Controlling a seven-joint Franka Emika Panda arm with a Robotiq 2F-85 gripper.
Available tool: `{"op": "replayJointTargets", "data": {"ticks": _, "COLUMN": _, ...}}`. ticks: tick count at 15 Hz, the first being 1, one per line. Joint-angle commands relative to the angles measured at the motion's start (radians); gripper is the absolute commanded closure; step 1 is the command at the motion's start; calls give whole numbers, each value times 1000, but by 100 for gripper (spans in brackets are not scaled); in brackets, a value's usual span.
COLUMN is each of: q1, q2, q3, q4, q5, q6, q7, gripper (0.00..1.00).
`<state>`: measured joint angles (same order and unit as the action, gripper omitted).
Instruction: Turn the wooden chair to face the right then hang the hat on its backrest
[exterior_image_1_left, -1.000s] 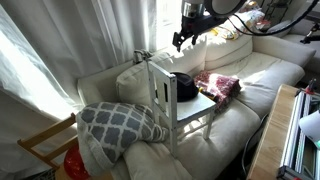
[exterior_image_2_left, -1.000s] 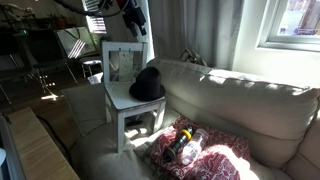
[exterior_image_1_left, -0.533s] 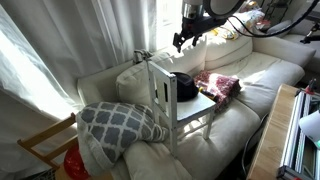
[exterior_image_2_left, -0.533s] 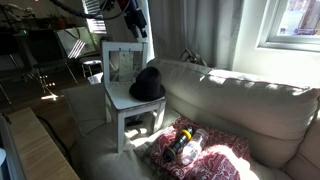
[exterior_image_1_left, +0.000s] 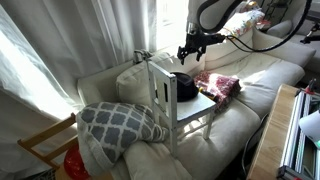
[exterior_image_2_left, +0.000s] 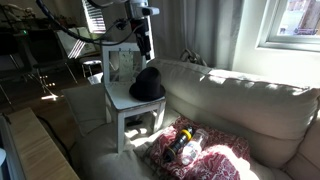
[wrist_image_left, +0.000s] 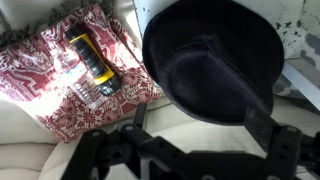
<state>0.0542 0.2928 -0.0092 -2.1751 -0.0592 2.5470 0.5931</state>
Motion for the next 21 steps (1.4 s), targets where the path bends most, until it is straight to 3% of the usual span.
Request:
{"op": "replayJointTargets", "data": {"ticks": 1, "q1": -25, "q2": 91, "q3": -9, "q4": 5, "q5": 152, "q6": 83, "q7": -22, "gripper": 0}}
{"op": "replayJointTargets", "data": {"ticks": 6, "q1": -20, "q2": 180, "q3": -29, "q4": 9, "q5": 286, "q6": 134, "q7": 24, "gripper": 0}}
{"op": "replayJointTargets", "data": {"ticks": 13, "q1": -90, "q2": 252, "q3": 57, "q4": 21, "q5": 527, "q6": 187, "q7": -64, "gripper": 5}}
{"op": "replayJointTargets", "data": {"ticks": 17, "q1": -102, "q2": 284, "q3": 75, "q4": 29, "q5": 598, "q6": 203, "q7": -103, "gripper": 45}}
{"op": "replayJointTargets", "data": {"ticks": 21, "q1": -104, "q2": 299, "q3": 71, "q4": 41, "q5": 624, "q6": 202, "q7": -112, "gripper": 74}}
